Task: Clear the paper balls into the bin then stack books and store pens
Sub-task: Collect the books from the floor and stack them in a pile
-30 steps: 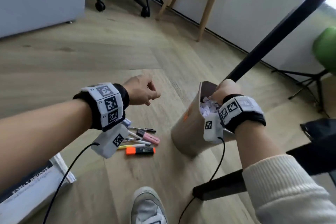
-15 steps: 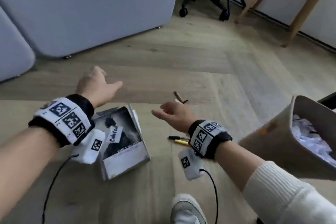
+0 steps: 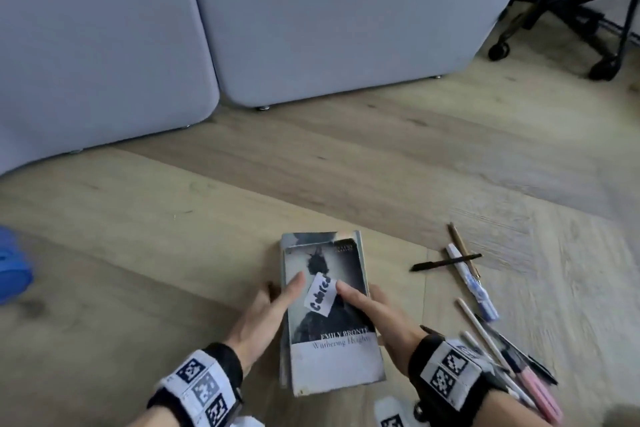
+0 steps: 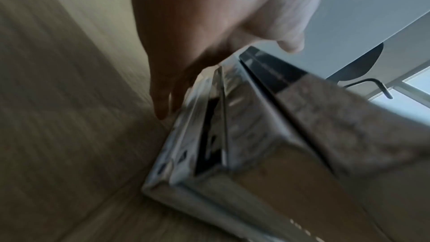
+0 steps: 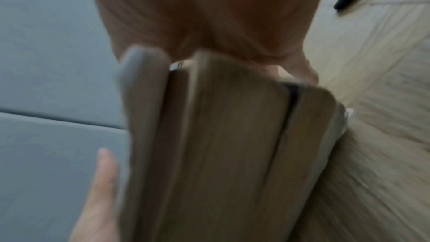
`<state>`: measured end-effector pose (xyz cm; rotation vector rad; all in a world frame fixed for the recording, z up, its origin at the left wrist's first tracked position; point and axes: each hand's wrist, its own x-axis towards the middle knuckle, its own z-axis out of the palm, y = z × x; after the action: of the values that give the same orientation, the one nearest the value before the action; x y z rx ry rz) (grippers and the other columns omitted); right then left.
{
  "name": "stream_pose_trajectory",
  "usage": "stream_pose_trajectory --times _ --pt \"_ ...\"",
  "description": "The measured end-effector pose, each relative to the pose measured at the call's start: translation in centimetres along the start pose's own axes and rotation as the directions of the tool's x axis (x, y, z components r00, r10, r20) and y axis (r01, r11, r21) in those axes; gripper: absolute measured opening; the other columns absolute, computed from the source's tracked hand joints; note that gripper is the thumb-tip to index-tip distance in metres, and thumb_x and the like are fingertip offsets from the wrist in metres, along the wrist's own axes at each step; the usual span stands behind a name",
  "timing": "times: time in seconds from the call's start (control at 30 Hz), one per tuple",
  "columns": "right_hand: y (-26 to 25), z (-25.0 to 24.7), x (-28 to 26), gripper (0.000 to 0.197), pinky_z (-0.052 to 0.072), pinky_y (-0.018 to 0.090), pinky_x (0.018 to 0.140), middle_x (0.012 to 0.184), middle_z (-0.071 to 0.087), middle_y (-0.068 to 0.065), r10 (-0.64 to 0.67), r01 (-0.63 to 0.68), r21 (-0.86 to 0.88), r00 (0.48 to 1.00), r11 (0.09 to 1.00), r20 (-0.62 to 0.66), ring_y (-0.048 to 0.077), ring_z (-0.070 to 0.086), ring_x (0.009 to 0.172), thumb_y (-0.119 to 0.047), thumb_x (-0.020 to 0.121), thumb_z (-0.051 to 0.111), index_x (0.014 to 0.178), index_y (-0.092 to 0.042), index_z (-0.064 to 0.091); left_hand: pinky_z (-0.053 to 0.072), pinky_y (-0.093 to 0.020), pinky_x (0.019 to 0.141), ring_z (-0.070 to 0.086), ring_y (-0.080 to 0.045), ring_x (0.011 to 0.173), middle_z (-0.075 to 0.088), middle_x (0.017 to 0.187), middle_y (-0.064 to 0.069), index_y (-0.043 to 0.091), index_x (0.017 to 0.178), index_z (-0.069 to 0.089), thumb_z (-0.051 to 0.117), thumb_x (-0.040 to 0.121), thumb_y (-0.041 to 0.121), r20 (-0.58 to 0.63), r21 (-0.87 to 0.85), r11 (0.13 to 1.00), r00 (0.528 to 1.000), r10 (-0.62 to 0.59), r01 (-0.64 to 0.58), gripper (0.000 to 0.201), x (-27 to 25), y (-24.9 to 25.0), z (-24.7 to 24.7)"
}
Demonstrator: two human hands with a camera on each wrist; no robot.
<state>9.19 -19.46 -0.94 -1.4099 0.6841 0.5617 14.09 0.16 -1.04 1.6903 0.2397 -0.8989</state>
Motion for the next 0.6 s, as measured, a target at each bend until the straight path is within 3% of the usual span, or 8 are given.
stream_pose_trajectory --times 0.07,0.17,0.27,0.33,0.37,0.43,0.5,0.6 --pt "1.0 -0.2 1.1 0.069 0.050 0.045 0.098 0.119 0.069 0.009 0.027 -0.037 0.141 0.997 0.989 0.068 0.027 0.067 0.107 -0.048 0.072 0.080 0.129 -0.017 0.056 0.047 -0.031 0.096 0.066 -0.005 0.103 0.071 0.110 0.015 0.032 0.122 0.060 0.072 0.064 0.071 0.069 -0.085 0.996 0.997 0.018 -0.012 0.071 -0.3 0.6 1.0" --pt "1.7 -1.5 2.6 0.098 0.045 0.045 0.103 0.139 0.056 -0.003 0.149 -0.168 0.220 0.984 0.961 0.099 0.019 0.057 0.123 -0.063 0.060 0.081 0.143 -0.031 0.040 0.050 -0.030 0.092 0.069 -0.007 0.099 0.073 0.106 0.011 0.029 0.120 0.057 0.091 0.052 0.050 0.095 -0.245 0.969 0.995 0.015 0.009 0.079 0.0 1.3 1.8" --pt "1.4 -2.1 2.6 0.073 0.052 0.040 0.091 0.125 0.067 0.001 0.206 -0.239 0.270 0.968 0.933 0.144 0.018 0.065 0.111 -0.062 0.062 0.079 0.125 -0.028 0.064 0.052 -0.019 0.075 0.070 -0.001 0.086 0.075 0.093 0.013 0.023 0.116 0.057 0.095 0.045 0.040 0.030 -0.390 0.920 0.999 -0.039 0.048 0.082 0.9 1.4 1.3" --pt "1.7 -1.9 3.5 0.069 0.055 0.035 0.084 0.118 0.070 0.010 0.201 -0.216 0.265 0.976 0.940 0.083 0.024 0.065 0.110 -0.058 0.054 0.085 0.109 -0.018 0.074 0.053 -0.031 0.084 0.071 -0.014 0.093 0.075 0.100 0.001 0.018 0.119 0.060 0.097 0.042 0.038 0.065 -0.431 0.897 0.995 -0.078 0.098 0.088 1.2 1.6 0.8" --pt "2.9 -2.7 3.5 0.088 0.056 0.031 0.080 0.123 0.066 0.014 0.109 -0.113 0.186 0.994 0.976 0.031 0.025 0.061 0.116 -0.062 0.041 0.088 0.111 -0.012 0.072 0.052 -0.038 0.089 0.071 -0.023 0.097 0.074 0.104 -0.007 0.013 0.119 0.063 0.097 0.038 0.035 0.096 -0.447 0.886 0.991 -0.092 0.125 0.091 1.2 1.8 0.6" --pt "3.7 -3.5 3.9 0.107 0.049 0.028 0.095 0.132 0.060 0.013 -0.053 0.058 0.144 0.998 0.988 -0.040 0.024 0.055 0.123 -0.065 0.034 0.088 0.121 -0.007 0.065 0.052 -0.043 0.091 0.069 -0.035 0.098 0.071 0.106 -0.020 0.005 0.111 0.071 0.096 0.036 0.027 0.187 -0.470 0.864 0.977 -0.102 0.180 0.083 1.1 1.8 0.0" --pt "1.3 -1.9 3.1 0.066 0.043 0.040 0.104 0.117 0.070 0.008 -0.055 0.060 0.203 0.998 0.977 -0.027 0.023 0.064 0.111 -0.046 0.057 0.088 0.112 -0.014 0.072 0.047 -0.049 0.099 0.065 -0.041 0.105 0.067 0.112 -0.026 0.004 0.108 0.073 0.092 0.044 0.021 0.270 -0.499 0.844 0.961 -0.063 0.195 0.068 1.1 1.7 -0.3" --pt "-1.0 -2.1 2.9 0.078 0.047 0.047 0.100 0.104 0.073 0.006 -0.087 0.074 0.122 0.991 0.990 0.106 0.024 0.069 0.100 -0.060 0.039 0.084 0.107 -0.023 0.071 0.040 -0.057 0.104 0.060 -0.043 0.112 0.064 0.118 -0.026 0.009 0.112 0.071 0.085 0.053 0.017 0.210 -0.550 0.833 0.975 0.068 0.061 0.061 1.4 2.0 -0.7"
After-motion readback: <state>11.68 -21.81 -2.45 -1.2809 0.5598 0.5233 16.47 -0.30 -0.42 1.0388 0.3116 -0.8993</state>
